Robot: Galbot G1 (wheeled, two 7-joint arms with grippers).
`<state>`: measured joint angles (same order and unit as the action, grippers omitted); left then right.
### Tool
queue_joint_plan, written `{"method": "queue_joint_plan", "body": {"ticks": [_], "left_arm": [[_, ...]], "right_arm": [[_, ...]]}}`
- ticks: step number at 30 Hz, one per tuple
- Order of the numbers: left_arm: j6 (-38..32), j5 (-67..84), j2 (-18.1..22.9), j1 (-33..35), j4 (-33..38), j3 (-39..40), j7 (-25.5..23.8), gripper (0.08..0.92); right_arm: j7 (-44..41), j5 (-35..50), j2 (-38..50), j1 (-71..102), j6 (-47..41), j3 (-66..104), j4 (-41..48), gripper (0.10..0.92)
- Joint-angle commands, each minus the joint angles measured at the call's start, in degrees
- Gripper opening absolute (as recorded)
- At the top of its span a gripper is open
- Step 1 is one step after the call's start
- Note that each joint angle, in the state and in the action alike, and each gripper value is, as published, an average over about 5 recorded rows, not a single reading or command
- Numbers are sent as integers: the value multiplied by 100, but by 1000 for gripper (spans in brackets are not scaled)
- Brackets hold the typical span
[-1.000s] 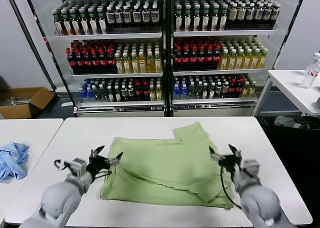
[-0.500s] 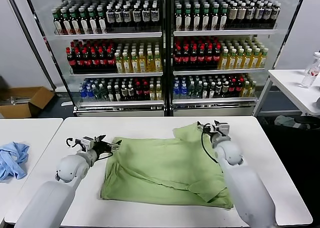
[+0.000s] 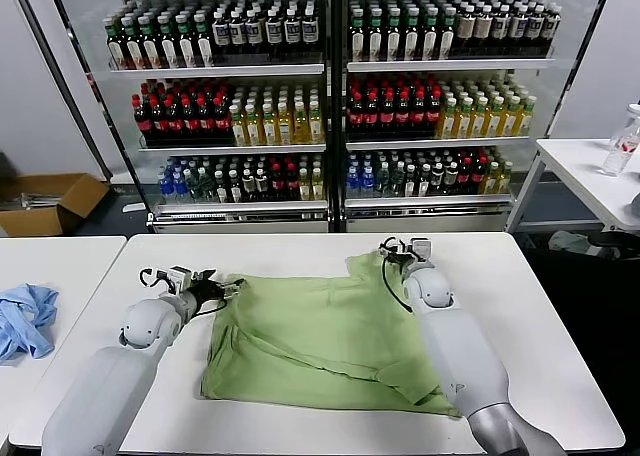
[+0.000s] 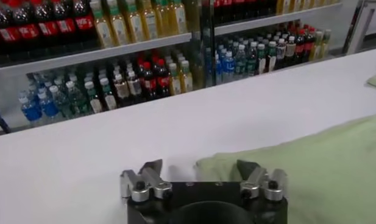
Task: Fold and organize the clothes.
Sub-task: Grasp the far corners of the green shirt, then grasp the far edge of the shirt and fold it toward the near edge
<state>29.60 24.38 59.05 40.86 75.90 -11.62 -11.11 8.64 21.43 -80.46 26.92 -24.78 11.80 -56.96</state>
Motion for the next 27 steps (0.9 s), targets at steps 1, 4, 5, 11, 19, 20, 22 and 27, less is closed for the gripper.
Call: {"method": "queue_joint_plan", "body": {"ticks": [1,4,5,11,19,20,22,27], "left_arm": [[-9,14,10,-31,-113,67,-133,629],[-20,11,23,14,-85,69,-161,542],[-25,9,30,25,-86,68,-166,516],[-203,140,17,102,70,-5,-164,343],[-492,1312,-533,1206,1767,-594,67,120],[-530,1360,-591,1451,1995,-671,93,103],[-597,1405,-670,1860,2288,-804,115,86],[-776,1374,-770,2654,2690,-1161,-1,84]], "right_arm": [[86,96,2,-41,-129,-96,135,603],[129,167,59,80,-188,-122,-31,516],[136,182,66,107,-197,-122,-65,481],[42,315,143,286,237,-49,-488,308],[452,1584,1145,1788,-249,113,-4129,116],[496,1646,1284,2109,-325,188,-4562,106],[545,1691,1496,2749,-429,357,-5239,105],[554,1585,1797,4194,-534,854,-6340,105]]}}
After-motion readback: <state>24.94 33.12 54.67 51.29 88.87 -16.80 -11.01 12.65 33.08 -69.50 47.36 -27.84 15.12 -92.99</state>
